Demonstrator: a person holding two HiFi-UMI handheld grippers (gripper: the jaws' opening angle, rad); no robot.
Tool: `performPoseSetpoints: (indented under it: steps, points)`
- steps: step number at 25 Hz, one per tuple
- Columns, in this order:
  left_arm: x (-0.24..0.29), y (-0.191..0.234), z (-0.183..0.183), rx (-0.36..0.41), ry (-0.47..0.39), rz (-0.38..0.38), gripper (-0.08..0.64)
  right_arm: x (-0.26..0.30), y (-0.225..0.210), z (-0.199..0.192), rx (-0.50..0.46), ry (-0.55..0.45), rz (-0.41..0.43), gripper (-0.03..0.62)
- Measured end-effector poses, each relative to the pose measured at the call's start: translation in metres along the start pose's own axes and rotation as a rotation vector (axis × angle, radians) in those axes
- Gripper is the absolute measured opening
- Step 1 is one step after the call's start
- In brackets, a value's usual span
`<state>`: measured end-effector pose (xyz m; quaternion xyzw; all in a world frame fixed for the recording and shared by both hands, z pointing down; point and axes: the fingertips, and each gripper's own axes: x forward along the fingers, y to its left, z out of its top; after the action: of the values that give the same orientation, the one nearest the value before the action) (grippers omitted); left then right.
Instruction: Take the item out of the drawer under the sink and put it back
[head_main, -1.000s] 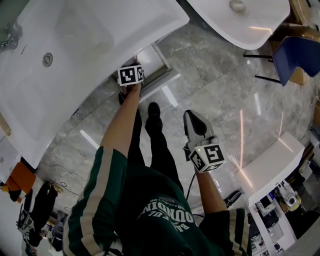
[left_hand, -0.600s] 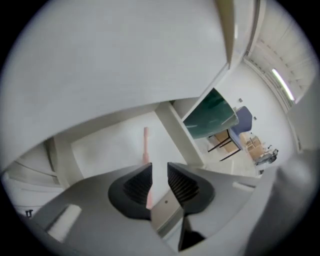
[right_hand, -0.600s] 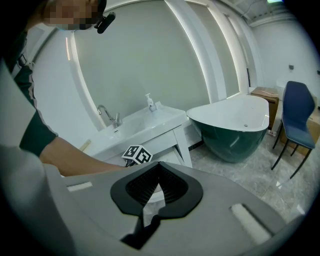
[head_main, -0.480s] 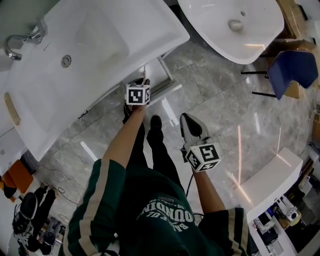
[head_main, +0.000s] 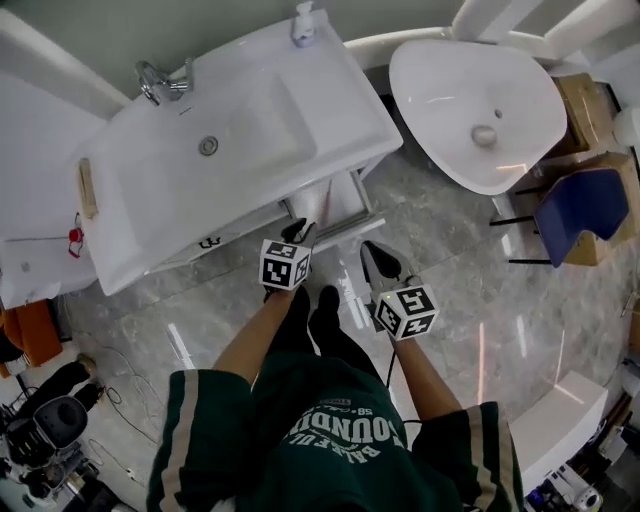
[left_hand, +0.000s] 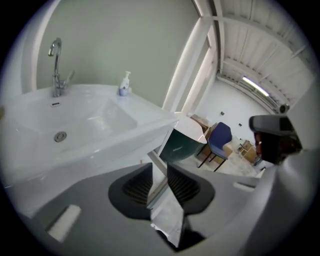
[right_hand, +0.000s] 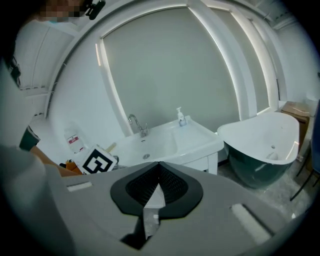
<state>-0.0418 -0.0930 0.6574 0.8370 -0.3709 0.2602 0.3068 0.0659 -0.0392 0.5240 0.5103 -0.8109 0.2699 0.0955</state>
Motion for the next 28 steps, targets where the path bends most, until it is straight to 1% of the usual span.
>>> performPoseSetpoints:
  steps: [3, 6, 11, 13, 15, 18, 23, 25, 28]
  points:
    - [-0.050, 0.003, 0.011, -0.006, -0.081, 0.034, 0.095, 0.008, 0.029, 0.021, -0.046, -0.014, 0.057, 0.002]
    - [-0.099, 0.013, 0.027, -0.011, -0.161, 0.092, 0.095, 0.012, 0.062, 0.043, -0.085, -0.038, 0.118, 0.002]
    - [-0.172, 0.035, 0.064, 0.045, -0.284, 0.213, 0.089, 0.026, 0.112, 0.083, -0.179, -0.088, 0.225, 0.002]
    - [-0.202, 0.043, 0.077, 0.061, -0.339, 0.255, 0.062, 0.032, 0.130, 0.100, -0.206, -0.115, 0.258, 0.002]
    - [-0.230, 0.049, 0.090, 0.074, -0.392, 0.284, 0.049, 0.036, 0.145, 0.117, -0.232, -0.142, 0.286, 0.002]
    - [-0.269, 0.055, 0.106, 0.088, -0.459, 0.319, 0.049, 0.038, 0.167, 0.139, -0.278, -0.176, 0.324, 0.002]
    - [-0.310, 0.057, 0.114, 0.125, -0.520, 0.370, 0.049, 0.034, 0.187, 0.158, -0.335, -0.229, 0.351, 0.002]
    - [-0.317, 0.059, 0.111, 0.138, -0.523, 0.381, 0.049, 0.032, 0.190, 0.158, -0.346, -0.241, 0.349, 0.002]
    - [-0.324, 0.062, 0.105, 0.133, -0.525, 0.392, 0.049, 0.029, 0.189, 0.152, -0.350, -0.236, 0.349, 0.002]
